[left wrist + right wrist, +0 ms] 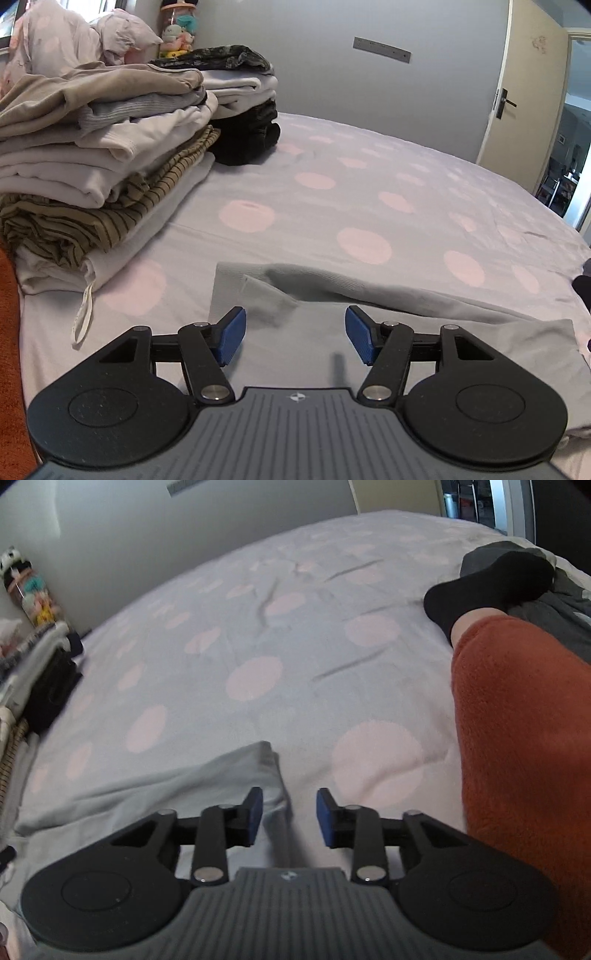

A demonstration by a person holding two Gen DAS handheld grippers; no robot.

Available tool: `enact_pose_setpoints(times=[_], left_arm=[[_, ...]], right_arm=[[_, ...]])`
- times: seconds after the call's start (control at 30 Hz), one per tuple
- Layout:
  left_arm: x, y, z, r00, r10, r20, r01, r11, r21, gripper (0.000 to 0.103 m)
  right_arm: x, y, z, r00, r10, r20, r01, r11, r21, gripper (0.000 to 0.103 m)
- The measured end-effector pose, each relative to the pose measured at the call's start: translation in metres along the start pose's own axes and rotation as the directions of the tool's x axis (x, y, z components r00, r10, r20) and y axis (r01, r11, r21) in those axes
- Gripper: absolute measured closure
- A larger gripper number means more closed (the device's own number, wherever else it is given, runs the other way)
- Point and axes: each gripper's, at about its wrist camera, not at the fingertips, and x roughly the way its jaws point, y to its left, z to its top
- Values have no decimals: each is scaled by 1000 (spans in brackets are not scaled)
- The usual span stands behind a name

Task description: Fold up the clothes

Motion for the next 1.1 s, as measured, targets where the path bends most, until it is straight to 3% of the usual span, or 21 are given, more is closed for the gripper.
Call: enact_pose_setpoints(times=[0.17, 0.23, 0.4, 0.5, 0.77, 1.1], left_arm=[[4, -6, -5, 999, -3, -51, 4, 999, 36, 29], [8, -11, -10, 997, 34, -73, -29, 997, 67, 26], [13, -21, -17, 996, 62, -66, -53, 990, 129, 17], [13, -22, -19, 996, 62, -64, -53, 991, 125, 16], [12, -17, -17, 997, 35, -62, -29, 994, 104, 14], [14, -18, -19, 998, 42, -56, -36, 993, 114, 13]], right_arm=[[-9, 13, -18, 1000, -10, 5, 10, 999, -46, 67], [-9, 14, -23, 1000, -9, -3, 9, 999, -44, 67], [-4, 15, -28, 999, -24, -32, 23, 999, -41, 63], [0, 14, -29, 998, -21, -53, 20, 999, -25, 58], [-2, -2, -27, 998, 38, -46, -33, 994, 106, 58], [7, 7, -31, 996, 17, -92, -14, 999, 37, 55]])
